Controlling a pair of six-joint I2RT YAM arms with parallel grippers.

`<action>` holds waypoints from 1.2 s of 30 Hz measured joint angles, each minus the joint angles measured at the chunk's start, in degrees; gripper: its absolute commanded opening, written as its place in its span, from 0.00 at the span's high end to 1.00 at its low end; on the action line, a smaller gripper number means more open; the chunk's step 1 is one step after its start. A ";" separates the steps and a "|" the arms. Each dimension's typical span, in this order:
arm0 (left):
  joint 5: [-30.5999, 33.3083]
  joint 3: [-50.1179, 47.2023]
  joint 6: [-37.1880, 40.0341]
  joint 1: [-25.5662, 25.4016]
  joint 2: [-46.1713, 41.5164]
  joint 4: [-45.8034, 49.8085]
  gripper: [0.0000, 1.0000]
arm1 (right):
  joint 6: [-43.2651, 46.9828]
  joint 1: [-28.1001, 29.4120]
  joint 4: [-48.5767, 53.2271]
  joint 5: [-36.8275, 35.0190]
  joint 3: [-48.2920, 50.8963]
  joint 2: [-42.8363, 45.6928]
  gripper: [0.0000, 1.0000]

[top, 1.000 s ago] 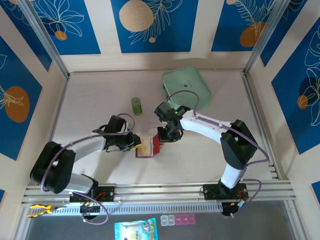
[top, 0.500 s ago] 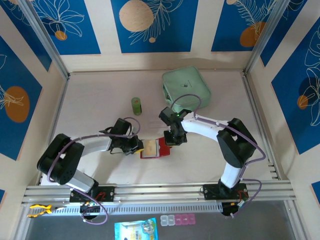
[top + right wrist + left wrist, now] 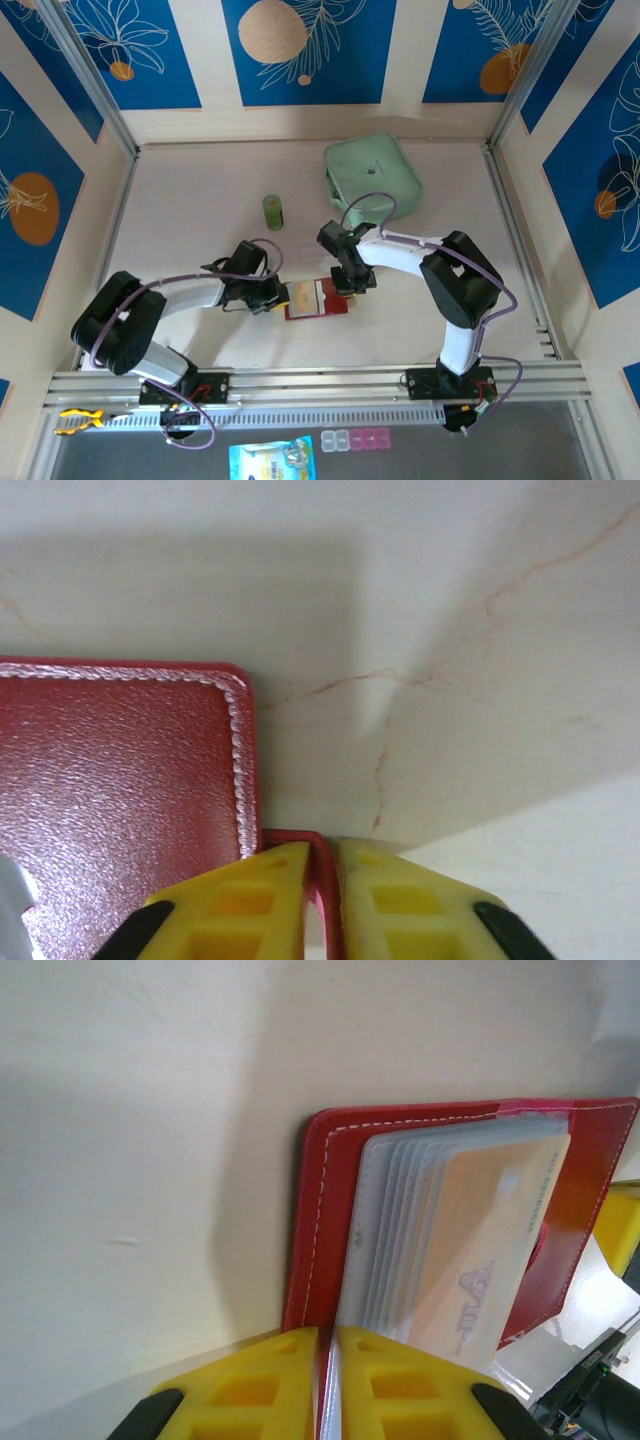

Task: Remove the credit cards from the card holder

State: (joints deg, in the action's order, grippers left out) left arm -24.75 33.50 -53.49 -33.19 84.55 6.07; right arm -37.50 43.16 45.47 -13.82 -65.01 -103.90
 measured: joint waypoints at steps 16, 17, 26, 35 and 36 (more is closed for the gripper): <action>1.03 4.85 1.51 -0.07 -2.86 5.81 0.87 | -0.28 2.47 7.76 -1.92 -5.09 8.13 0.71; 1.03 4.85 1.49 -0.07 -2.86 5.81 0.87 | -0.48 3.04 8.55 -2.19 -6.49 8.13 0.71; 0.87 4.13 1.29 -0.07 -2.49 4.90 0.89 | -1.68 7.93 10.03 -1.57 -16.35 4.96 0.63; 0.76 1.16 0.63 -0.33 -0.20 2.27 0.89 | -3.76 6.99 9.62 -0.20 -13.22 -1.86 0.29; 0.76 1.16 0.63 -0.35 -0.07 2.21 0.89 | -3.89 6.62 9.64 -0.11 -12.59 -2.05 0.27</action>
State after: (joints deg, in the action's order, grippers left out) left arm -23.99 34.65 -52.86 -33.54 84.49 8.27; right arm -41.39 49.78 55.11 -13.93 -77.60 -105.95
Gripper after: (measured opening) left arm 0.109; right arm 0.694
